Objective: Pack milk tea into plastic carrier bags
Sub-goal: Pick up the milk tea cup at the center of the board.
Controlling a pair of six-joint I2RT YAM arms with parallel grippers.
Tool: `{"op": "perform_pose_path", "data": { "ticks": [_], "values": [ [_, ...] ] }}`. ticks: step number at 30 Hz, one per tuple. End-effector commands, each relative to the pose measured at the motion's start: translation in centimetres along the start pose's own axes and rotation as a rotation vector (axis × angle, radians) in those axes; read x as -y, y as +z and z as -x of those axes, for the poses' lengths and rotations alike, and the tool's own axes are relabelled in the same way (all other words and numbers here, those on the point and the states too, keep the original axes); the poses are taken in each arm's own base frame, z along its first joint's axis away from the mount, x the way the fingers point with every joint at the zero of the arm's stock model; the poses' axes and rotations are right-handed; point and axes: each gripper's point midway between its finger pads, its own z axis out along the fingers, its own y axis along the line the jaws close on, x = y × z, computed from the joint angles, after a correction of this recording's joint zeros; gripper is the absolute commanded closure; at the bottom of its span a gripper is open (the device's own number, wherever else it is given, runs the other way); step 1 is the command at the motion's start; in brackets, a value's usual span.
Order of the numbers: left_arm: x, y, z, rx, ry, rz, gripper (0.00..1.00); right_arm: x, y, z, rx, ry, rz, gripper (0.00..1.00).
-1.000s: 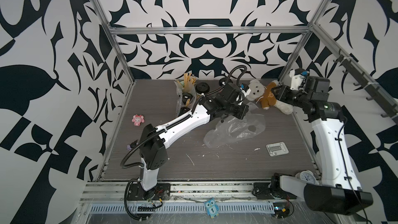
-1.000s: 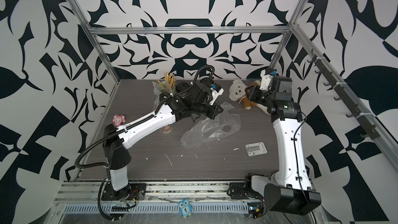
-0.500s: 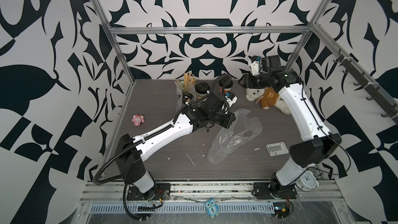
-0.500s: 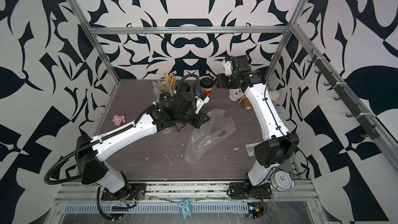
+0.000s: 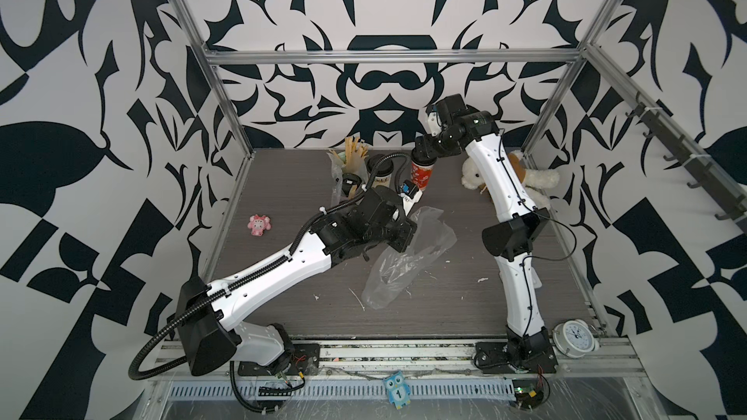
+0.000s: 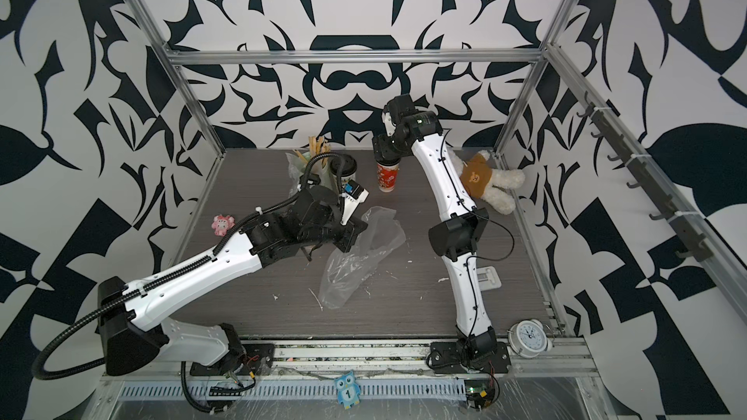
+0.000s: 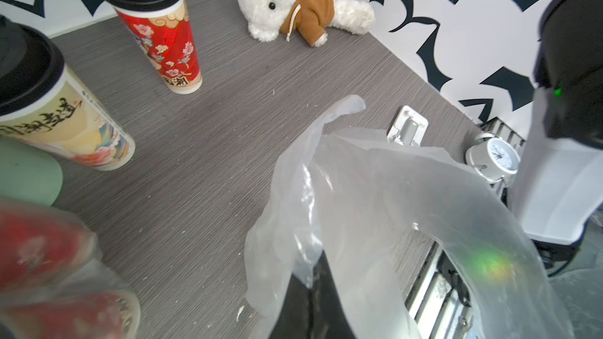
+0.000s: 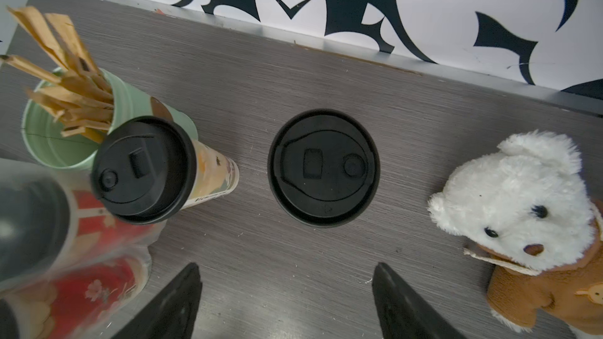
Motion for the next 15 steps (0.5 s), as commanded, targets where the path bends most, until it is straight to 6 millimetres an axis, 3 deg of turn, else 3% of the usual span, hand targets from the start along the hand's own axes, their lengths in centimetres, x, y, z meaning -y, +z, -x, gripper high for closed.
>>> {"op": "perform_pose_path", "data": {
  "ticks": [1, 9, 15],
  "values": [
    [-0.7, -0.3, -0.6, 0.004, 0.053, 0.041, 1.0, 0.1, -2.1, 1.9, 0.097, -0.013, -0.038, 0.14],
    [-0.7, 0.9, -2.9, -0.06, 0.076, 0.018, 1.0, -0.1, 0.5, 2.7, 0.115, -0.043, -0.072, 0.14],
    [-0.2, 1.2, -3.2, -0.064, 0.071, -0.015, 1.0, -0.1, 2.1, 3.5, 0.142, -0.034, -0.088, 0.13]
  ]
}}
